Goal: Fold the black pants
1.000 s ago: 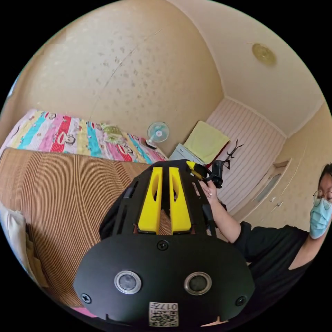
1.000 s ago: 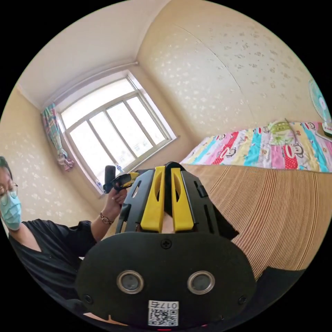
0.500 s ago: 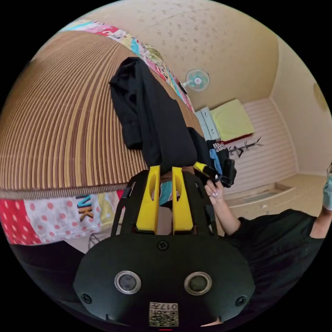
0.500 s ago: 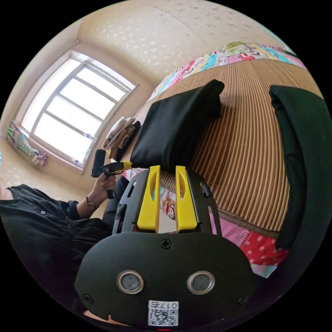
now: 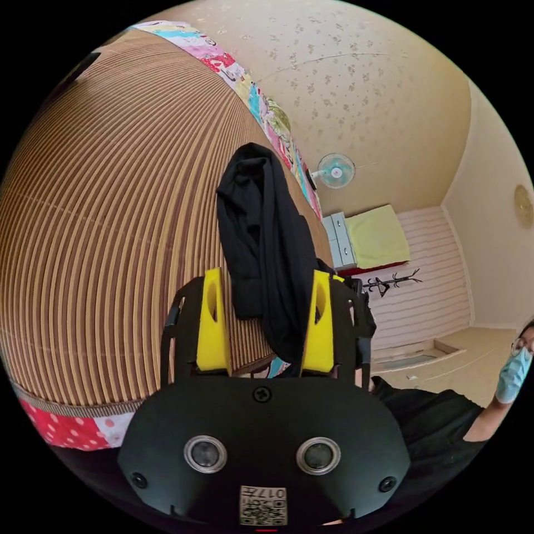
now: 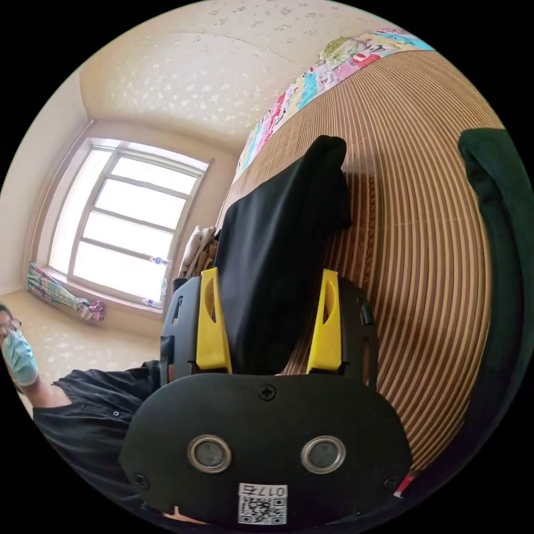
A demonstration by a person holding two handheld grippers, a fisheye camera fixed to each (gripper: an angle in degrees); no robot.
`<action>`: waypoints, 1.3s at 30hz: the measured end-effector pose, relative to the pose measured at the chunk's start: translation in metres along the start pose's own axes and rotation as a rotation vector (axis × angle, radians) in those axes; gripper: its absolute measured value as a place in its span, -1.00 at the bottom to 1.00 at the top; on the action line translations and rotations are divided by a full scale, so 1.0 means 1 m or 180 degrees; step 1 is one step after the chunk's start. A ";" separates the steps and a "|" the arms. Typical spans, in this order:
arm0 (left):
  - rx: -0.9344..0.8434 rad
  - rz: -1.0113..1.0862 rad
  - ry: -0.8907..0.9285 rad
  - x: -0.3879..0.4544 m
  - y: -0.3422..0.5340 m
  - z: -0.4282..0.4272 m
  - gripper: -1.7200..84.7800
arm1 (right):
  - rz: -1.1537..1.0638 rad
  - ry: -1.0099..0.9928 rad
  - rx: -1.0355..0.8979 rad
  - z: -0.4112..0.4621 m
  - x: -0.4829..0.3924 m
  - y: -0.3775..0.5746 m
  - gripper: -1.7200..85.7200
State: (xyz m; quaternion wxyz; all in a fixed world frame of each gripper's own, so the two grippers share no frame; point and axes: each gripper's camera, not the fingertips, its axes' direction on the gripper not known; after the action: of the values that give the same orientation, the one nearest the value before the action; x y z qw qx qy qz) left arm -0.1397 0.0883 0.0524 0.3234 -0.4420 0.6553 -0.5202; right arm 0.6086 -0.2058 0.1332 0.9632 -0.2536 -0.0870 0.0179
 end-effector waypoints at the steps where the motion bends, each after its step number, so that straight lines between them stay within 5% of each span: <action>1: -0.0014 -0.0079 -0.0082 -0.002 -0.005 0.004 -0.48 | 0.0045 0.0000 -0.0085 0.013 0.004 -0.008 -0.42; 13: -0.0329 0.0002 0.0347 0.004 0.016 0.026 -0.59 | 0.0240 -0.0596 -0.0382 0.090 0.024 0.023 -0.65; 18: -0.0239 0.0361 0.0431 0.036 0.034 -0.013 -0.64 | -0.0220 -0.1143 -0.0371 0.101 -0.027 0.033 -0.70; 31: 0.0810 0.1673 -0.0753 0.167 0.011 -0.344 -0.65 | -0.1780 -0.1664 -0.0194 0.274 -0.357 -0.028 -0.72; 35: 0.1129 0.1144 -0.1463 0.136 -0.010 -0.448 -0.67 | -0.1554 -0.1293 -0.0057 0.395 -0.445 -0.030 -0.68; 39: 0.0773 0.0303 -0.1614 0.053 -0.005 -0.472 -0.71 | -0.1098 -0.0496 -0.0481 0.506 -0.444 0.002 -0.63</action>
State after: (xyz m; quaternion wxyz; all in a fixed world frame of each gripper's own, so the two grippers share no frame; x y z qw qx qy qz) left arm -0.5768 0.2261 0.1768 0.5516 -0.4847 0.5064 -0.4521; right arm 0.0821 0.0068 0.4948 0.9206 -0.3043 -0.2045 -0.1343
